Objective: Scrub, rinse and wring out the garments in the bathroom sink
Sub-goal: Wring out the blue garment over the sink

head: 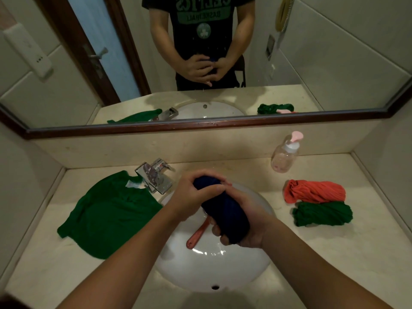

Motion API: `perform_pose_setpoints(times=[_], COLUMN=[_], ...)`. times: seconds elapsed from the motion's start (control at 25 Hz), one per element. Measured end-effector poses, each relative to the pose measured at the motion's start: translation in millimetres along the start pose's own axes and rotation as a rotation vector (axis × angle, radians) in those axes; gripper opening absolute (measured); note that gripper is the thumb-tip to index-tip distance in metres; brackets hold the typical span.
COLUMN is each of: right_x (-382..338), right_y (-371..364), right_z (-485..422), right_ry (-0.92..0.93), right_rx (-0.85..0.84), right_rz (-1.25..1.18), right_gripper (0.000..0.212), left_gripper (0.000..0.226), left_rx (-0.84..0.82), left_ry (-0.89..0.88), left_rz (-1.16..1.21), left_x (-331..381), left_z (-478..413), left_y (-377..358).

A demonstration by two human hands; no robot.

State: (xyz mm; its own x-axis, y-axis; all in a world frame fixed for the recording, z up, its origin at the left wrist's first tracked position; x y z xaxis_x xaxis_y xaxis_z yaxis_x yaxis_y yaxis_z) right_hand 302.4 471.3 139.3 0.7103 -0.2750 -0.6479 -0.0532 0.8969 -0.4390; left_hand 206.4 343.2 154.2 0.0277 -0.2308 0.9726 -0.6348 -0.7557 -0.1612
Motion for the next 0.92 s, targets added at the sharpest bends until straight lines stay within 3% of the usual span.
perform_pose_setpoints(times=[0.16,0.24,0.4,0.44,0.56,0.76,0.92], right_x=[-4,-4,-15,-19,-28,-33,-32], right_y=[3,5,3,4,7,16,29], right_z=[0,-3,-5,-4,-3,-15,-16], right_ry=[0.035,0.023,0.145,0.196,0.331,0.601,0.822], right_rx=[0.167,0.331,0.713,0.766,0.796,0.858,0.899], right_rz=[-0.006,0.083,0.53,0.702,1.027,1.352,1.479], right_gripper=[0.076,0.073,0.053,0.05,0.047,0.04,0.045], left_gripper=[0.02,0.021,0.01,0.019,0.034,0.031,0.027], left_rx=[0.223,0.285,0.454,0.496,0.588,0.669,0.737], left_ry=[0.13,0.19,0.213,0.211,0.203,0.174,0.232], left_rz=[0.169,0.215,0.179,0.171,0.111,-0.039,-0.026], left_x=[-9,-14,-16,-17,-17,-19,-25], left_z=[6,8,11,10,3,-8,-17], left_y=[-6,-10,-23,-26,-32,-37,-40])
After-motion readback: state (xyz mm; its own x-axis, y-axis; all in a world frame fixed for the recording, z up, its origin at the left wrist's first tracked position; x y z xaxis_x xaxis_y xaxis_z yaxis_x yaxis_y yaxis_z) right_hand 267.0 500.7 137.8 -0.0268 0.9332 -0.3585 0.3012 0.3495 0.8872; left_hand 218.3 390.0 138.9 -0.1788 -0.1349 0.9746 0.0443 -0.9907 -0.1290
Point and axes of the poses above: each hand's wrist, its own z-axis away from the middle knuckle, its own y-axis out of the back of the hand, x = y × z, the point moved 2 cm from there along -z, towards the middle knuckle, and after that the axes turned 12 degrees about z, right-handed, at the moved point
